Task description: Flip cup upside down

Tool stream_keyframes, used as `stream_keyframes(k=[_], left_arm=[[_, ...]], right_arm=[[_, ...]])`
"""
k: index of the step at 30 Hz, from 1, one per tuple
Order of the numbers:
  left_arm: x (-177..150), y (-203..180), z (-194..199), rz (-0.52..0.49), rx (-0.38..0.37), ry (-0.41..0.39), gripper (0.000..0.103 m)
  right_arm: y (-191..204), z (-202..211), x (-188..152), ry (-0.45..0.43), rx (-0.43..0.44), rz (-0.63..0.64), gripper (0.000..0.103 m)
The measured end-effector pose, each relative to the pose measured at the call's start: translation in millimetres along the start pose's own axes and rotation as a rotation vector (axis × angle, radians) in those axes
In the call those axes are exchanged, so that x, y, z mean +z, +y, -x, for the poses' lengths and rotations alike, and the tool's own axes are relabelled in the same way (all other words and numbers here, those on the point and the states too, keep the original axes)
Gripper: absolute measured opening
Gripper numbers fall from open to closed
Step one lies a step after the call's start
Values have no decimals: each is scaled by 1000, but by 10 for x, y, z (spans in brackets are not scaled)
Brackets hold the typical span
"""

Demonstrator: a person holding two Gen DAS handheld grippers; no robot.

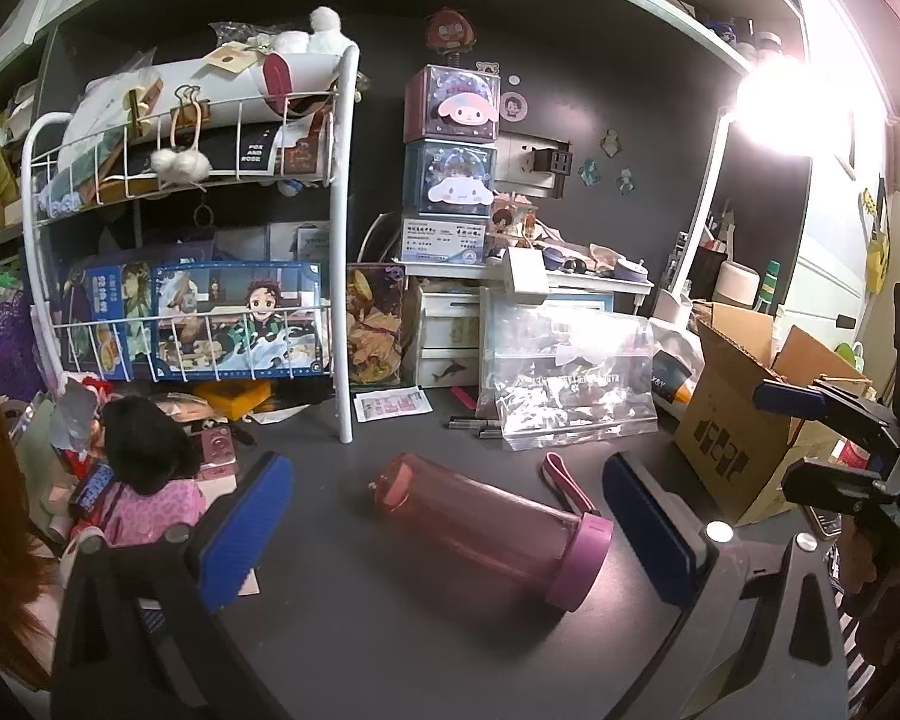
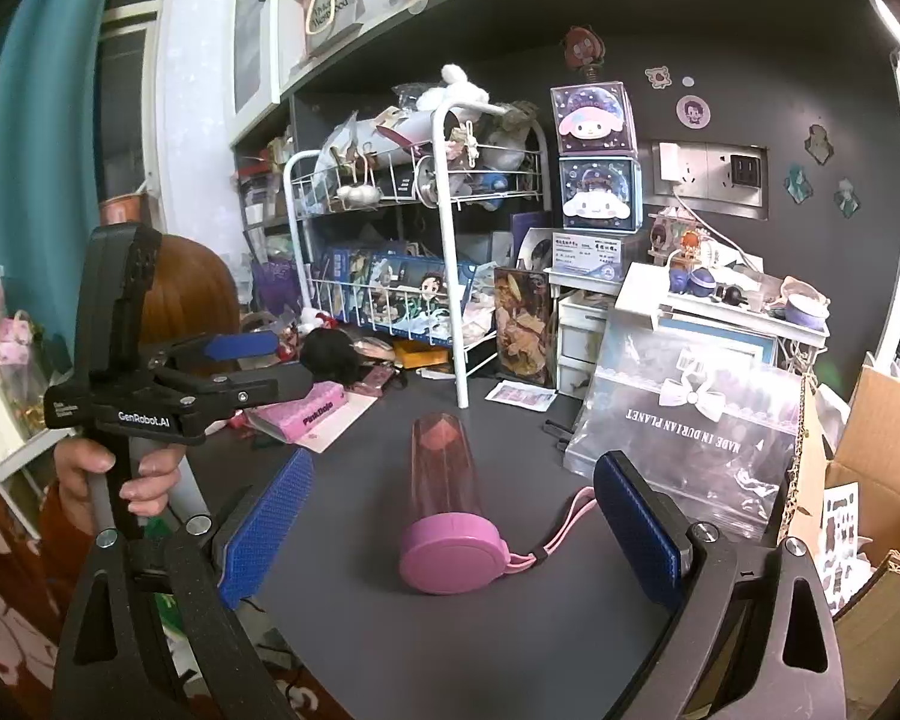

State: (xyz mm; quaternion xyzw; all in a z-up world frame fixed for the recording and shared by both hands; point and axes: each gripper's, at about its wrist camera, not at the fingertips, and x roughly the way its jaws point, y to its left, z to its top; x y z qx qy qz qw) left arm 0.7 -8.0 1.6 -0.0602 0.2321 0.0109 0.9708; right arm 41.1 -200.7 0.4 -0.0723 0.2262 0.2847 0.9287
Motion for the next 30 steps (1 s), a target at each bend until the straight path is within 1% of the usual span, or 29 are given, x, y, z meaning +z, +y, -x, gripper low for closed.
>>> stream_keyframes(k=[30], left_arm=[[6,-14,-3,-6,4,1,102]], right_arm=[[-14,-14,-17,4,-4,-3,95]])
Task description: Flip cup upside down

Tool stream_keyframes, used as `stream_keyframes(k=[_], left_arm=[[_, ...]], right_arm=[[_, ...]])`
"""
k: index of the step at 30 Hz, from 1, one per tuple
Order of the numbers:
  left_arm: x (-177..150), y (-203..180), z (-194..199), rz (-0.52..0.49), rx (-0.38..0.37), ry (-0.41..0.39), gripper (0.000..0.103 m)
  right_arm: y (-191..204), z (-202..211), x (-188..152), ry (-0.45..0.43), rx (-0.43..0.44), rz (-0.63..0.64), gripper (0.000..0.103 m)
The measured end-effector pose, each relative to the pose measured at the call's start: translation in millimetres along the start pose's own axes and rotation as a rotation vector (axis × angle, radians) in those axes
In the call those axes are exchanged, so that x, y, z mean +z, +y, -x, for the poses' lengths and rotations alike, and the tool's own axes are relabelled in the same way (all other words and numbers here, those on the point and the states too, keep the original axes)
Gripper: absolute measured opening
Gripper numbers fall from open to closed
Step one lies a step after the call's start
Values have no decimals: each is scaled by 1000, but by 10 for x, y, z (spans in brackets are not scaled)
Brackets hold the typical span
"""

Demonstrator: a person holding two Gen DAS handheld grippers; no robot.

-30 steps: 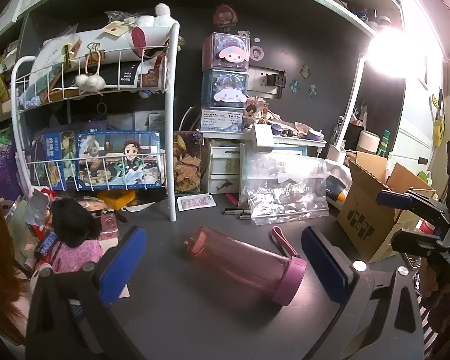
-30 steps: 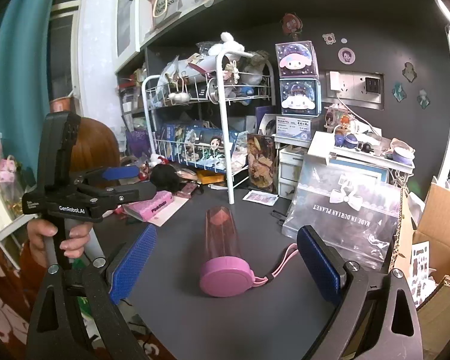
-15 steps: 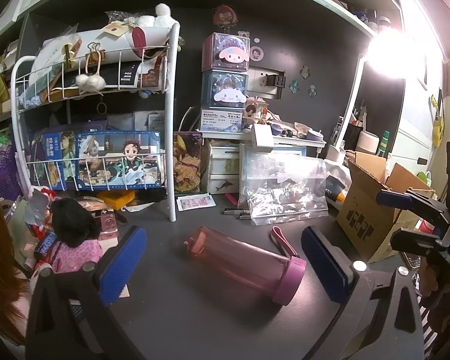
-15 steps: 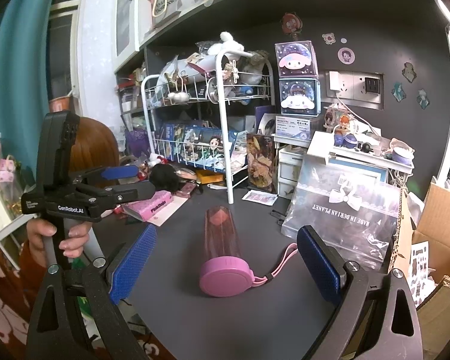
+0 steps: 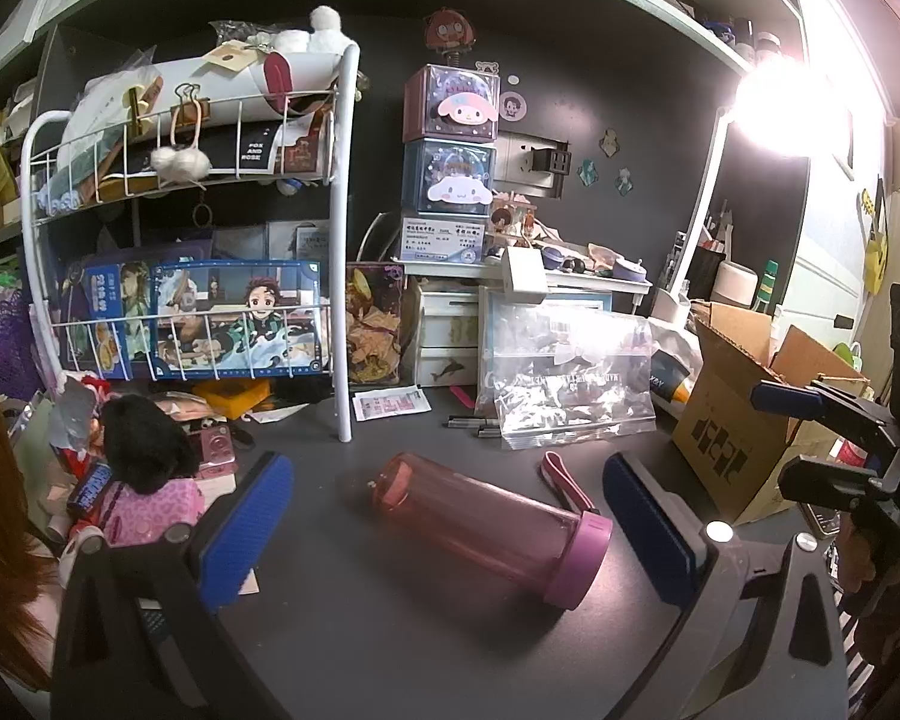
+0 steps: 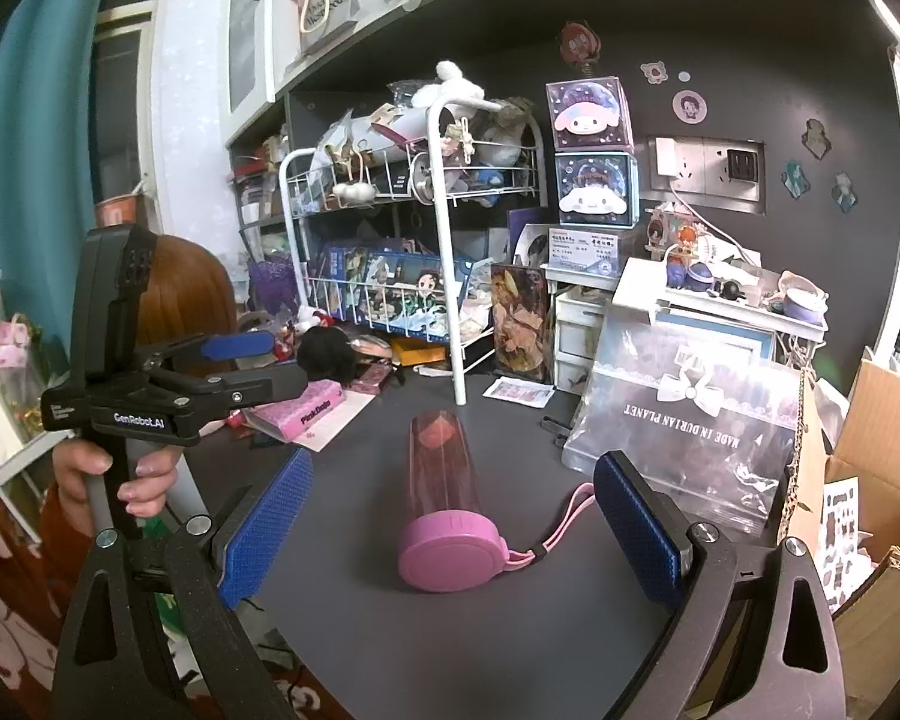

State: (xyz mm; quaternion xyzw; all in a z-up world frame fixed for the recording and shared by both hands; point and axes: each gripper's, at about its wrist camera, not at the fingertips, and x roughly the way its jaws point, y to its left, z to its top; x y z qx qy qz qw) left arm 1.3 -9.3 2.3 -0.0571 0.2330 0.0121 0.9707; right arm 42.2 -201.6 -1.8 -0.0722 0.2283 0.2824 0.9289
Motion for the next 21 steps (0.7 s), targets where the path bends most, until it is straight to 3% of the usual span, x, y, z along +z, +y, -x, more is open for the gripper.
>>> stream_keyframes(k=[21], left_arm=[[-10,-27,9,-2,-4,1,103]], right_arm=[[10,22,-11,7,1,-1,95]])
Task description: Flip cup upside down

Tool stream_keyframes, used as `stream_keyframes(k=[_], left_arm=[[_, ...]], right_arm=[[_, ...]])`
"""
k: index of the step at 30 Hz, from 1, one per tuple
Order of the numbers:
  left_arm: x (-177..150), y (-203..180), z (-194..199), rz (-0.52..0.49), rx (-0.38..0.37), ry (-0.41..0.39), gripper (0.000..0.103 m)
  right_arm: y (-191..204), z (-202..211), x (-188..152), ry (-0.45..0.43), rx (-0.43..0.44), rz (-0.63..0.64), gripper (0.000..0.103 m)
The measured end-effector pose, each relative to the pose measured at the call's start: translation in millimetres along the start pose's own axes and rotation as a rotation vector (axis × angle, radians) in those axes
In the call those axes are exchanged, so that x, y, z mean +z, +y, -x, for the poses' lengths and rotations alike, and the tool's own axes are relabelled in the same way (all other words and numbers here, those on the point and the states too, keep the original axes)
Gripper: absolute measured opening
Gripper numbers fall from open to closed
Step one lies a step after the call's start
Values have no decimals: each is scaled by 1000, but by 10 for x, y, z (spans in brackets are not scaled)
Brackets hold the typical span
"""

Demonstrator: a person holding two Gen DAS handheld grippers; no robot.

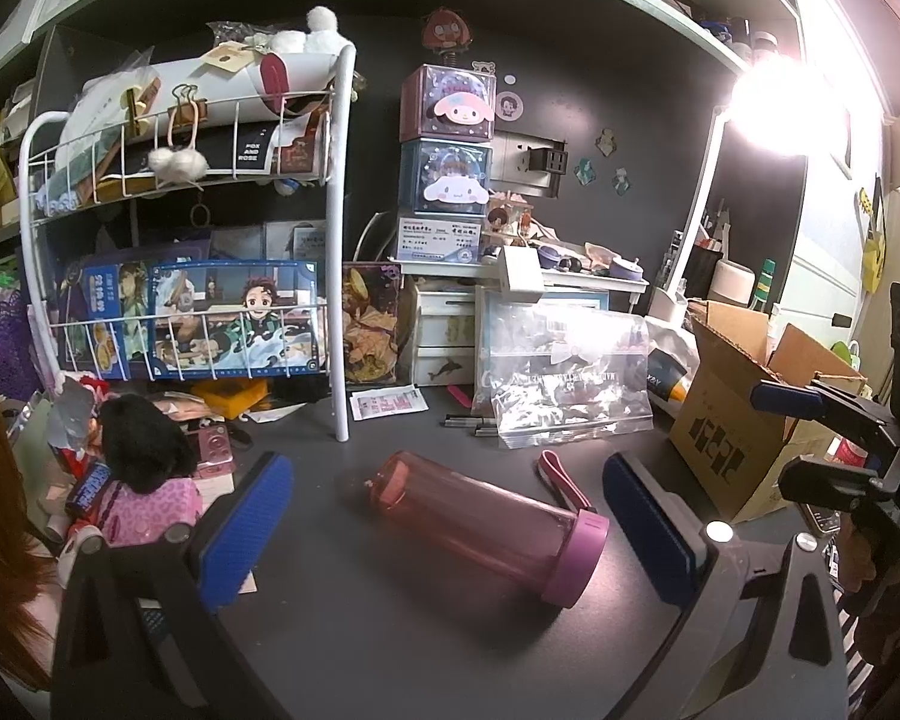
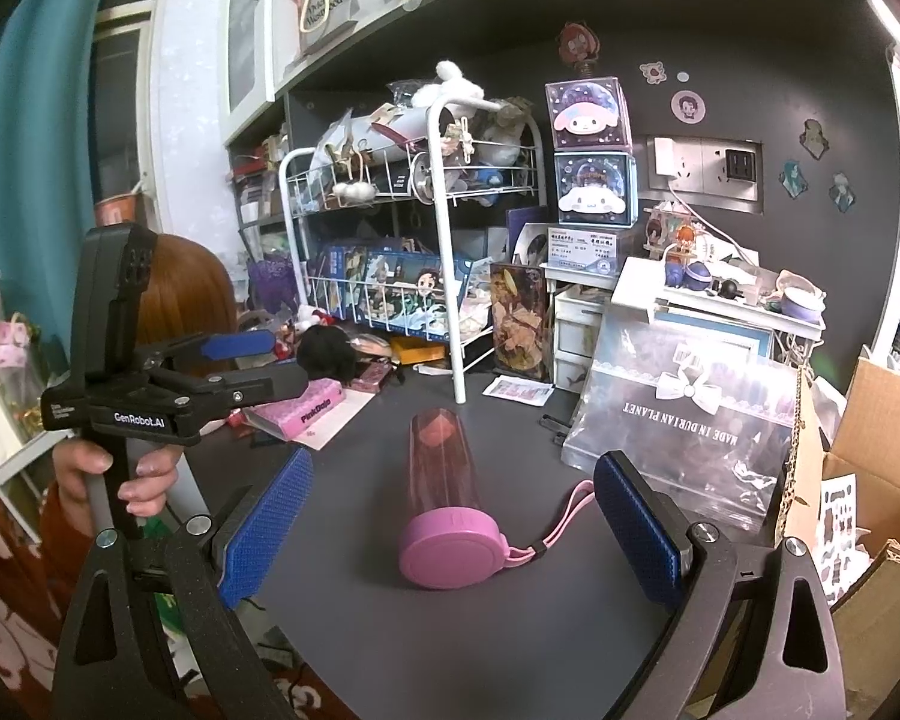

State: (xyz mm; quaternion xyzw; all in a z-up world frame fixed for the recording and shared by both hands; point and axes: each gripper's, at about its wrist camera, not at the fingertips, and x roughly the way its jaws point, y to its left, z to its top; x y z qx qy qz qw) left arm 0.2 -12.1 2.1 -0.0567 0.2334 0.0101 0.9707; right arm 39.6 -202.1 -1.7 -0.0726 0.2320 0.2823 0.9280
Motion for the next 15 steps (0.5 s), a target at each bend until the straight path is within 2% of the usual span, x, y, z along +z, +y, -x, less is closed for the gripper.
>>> stream_keyframes(k=[9,15], left_arm=[[2,-11,-7,0,-10,-4,103],[-2,129,-117,24,-28,-4,103]], right_arm=[[-6,-8,-13,10,-1,-5,95],[3,-201,-6,84,-12,5,95]])
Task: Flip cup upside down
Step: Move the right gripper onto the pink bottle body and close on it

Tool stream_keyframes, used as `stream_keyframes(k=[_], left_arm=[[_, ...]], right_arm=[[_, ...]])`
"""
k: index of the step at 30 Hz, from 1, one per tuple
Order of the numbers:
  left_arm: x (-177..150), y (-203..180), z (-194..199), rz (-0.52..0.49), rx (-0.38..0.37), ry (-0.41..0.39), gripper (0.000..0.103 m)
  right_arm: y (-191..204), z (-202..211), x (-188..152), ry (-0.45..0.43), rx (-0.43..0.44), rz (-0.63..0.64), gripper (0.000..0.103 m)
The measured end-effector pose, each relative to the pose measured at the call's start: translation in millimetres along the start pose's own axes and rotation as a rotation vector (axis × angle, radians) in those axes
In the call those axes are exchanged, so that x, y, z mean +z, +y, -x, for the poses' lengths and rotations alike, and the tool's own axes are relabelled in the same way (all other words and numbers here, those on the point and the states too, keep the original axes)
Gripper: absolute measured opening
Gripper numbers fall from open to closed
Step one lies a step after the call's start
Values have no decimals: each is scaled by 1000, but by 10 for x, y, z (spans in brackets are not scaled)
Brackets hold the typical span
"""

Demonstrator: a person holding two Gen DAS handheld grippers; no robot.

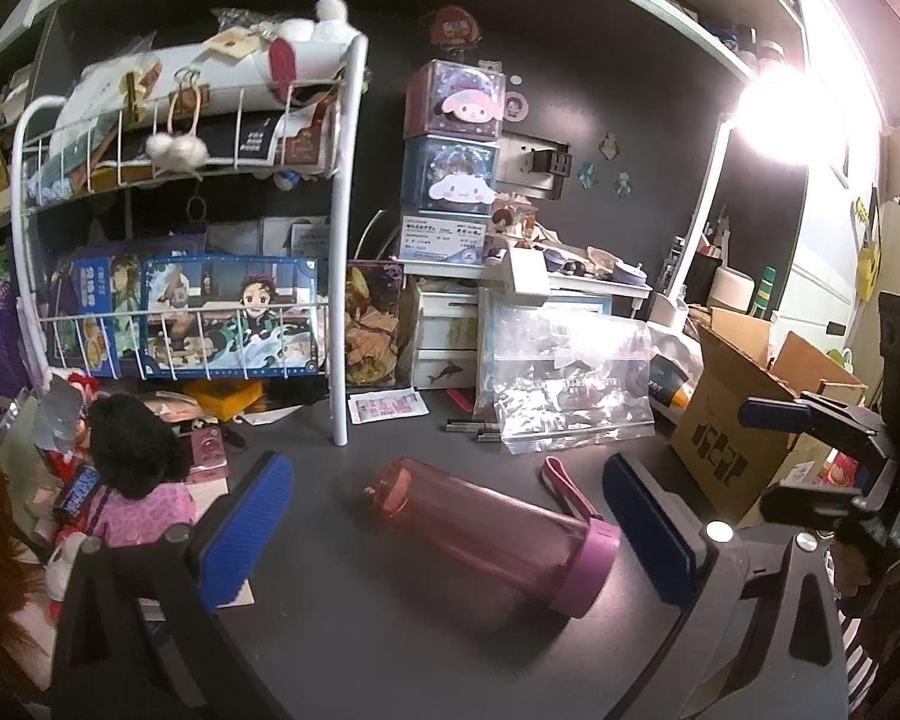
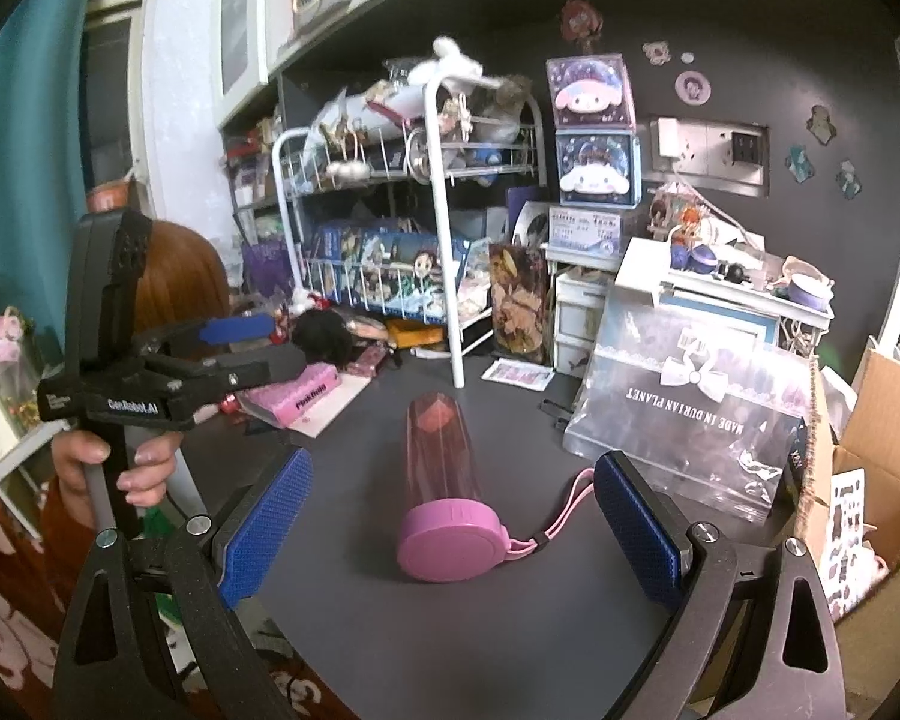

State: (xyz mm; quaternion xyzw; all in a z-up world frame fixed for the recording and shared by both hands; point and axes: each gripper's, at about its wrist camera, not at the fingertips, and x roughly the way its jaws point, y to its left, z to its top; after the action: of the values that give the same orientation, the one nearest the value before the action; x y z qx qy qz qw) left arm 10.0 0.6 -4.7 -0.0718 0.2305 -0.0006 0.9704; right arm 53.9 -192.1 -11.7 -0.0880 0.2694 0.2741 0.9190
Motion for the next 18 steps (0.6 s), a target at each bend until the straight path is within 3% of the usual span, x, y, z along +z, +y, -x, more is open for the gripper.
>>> stream_keyframes(k=[4,12,15,18], left_arm=[[-33,174,-126,15,8,23,103],[-209,597,-354,84,37,88,103],[-270,723,-427,110,53,111,102],[-300,797,-499,122,61,126,102]], right_arm=[[0,-335,82,75,12,14,95],[72,-1458,180,375,-10,163,94],[119,-1819,188,482,34,200,94],[134,-2100,177,572,96,187,85]])
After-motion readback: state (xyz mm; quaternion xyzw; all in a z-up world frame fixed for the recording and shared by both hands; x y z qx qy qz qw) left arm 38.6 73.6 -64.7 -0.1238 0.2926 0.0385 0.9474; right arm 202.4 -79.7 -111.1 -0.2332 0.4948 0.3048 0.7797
